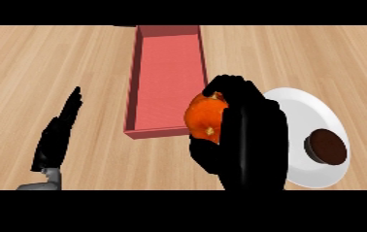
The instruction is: Pick the squash from the plate and place it in the cardboard box
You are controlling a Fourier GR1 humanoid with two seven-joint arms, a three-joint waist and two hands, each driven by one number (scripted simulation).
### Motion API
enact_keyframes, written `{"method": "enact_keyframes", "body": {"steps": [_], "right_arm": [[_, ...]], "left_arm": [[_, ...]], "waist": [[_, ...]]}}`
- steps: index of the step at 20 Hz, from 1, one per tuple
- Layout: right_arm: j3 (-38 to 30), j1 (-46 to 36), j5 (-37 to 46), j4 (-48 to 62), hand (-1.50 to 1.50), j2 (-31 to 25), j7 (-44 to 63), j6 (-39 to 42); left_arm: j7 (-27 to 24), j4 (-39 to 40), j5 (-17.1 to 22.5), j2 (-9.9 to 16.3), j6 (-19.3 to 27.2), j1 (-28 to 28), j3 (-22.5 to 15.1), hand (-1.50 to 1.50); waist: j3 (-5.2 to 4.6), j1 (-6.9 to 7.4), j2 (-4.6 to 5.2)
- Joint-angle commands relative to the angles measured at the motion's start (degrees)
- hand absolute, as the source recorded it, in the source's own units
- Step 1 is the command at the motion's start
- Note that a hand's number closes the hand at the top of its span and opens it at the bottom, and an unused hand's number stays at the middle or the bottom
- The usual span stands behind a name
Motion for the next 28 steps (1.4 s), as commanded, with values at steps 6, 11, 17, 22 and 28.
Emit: {"method": "enact_keyframes", "body": {"steps": [6,11,17,22,28], "right_arm": [[-8.84,-20.71,-9.76,19.85,1.50,0.47,9.12,-6.20],[-14.33,-27.15,-14.94,33.58,1.50,0.47,4.50,-10.11],[-20.14,-33.39,-19.91,50.09,1.50,0.48,-1.96,-13.26],[-17.61,-36.56,-24.67,64.24,1.50,0.48,-3.52,-21.56],[-17.61,-36.90,-30.76,74.37,-1.50,0.49,-6.57,-32.26]], "left_arm": [[1.30,1.89,-1.81,-1.74,1.05,-2.82,-1.59,0.00],[0.95,1.78,0.69,0.70,-1.44,-4.10,0.91,0.00],[-0.25,0.03,0.66,0.12,-1.77,-0.93,0.09,0.00],[1.30,-1.78,-1.13,-1.91,-0.21,-0.96,-2.05,0.00],[1.40,-0.26,-1.06,-1.69,-1.47,-3.04,-2.56,0.00]], "waist": [[-0.02,0.93,0.32],[-0.02,1.51,0.59],[-0.02,1.63,0.63],[-0.01,2.87,0.86],[-0.01,3.50,1.18]]}}
